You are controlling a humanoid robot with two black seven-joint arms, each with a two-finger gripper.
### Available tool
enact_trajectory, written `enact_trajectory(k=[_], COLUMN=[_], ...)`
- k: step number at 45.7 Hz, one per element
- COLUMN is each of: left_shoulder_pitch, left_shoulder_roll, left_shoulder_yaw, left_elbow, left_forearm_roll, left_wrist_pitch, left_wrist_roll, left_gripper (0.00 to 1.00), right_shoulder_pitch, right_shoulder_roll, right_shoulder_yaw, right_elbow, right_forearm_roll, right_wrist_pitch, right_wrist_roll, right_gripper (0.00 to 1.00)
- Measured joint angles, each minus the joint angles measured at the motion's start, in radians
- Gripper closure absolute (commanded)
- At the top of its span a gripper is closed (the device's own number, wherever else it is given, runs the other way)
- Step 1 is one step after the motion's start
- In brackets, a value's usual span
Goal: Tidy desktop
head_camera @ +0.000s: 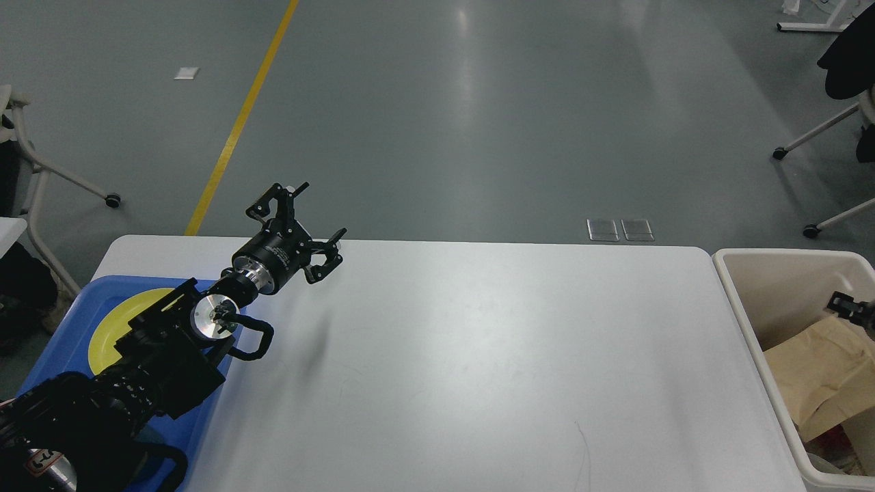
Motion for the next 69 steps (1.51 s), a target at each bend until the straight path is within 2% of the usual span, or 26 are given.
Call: enact_trajectory(k=[4,11,21,26,32,40,53,62,69], left_shoulder_pitch=[0.000,0.000,0.000,0.000,0.000,0.000,0.000,0.000,0.001], left_shoulder_roll=[0.000,0.000,0.000,0.000,0.000,0.000,0.000,0.000,0.000], left_shoulder_yaw=[0.000,0.000,0.000,0.000,0.000,0.000,0.000,0.000,0.000], left_elbow=[0.000,0.000,0.000,0.000,0.000,0.000,0.000,0.000,0.000], left_forearm_roll=[0.000,0.000,0.000,0.000,0.000,0.000,0.000,0.000,0.000], left_wrist_pitch=[0.000,0.000,0.000,0.000,0.000,0.000,0.000,0.000,0.000], left_wrist_roll=[0.000,0.000,0.000,0.000,0.000,0.000,0.000,0.000,0.000], left_gripper=[0.03,0.03,0.03,0.03,0.03,0.03,0.03,0.03,0.03], right_shoulder_pitch=[0.105,0.257,0.470,0.552,0.586,0.588,0.393,0.250,0.167], right_shoulder_roll=[-0.001,0.012,0.088,0.142,0.227,0.322,0.468,0.452,0.320], right_shoulder_yaw=[0.000,0.007,0.015,0.029,0.081,0.290,0.918,1.325,1.477], right_elbow=[0.086,0.212,0.393,0.456,0.464,0.388,0.069,-0.105,-0.131], right_forearm_roll=[-0.002,-0.014,-0.022,-0.021,-0.020,-0.020,-0.007,-0.003,-0.003], right_wrist_pitch=[0.061,0.228,0.446,0.464,0.464,0.461,0.363,0.336,0.341], right_wrist_roll=[-0.001,-0.007,-0.008,-0.008,-0.008,-0.007,-0.004,0.000,0.003], right_gripper=[0.00,0.00,0.00,0.00,0.00,0.00,0.00,0.00,0.00])
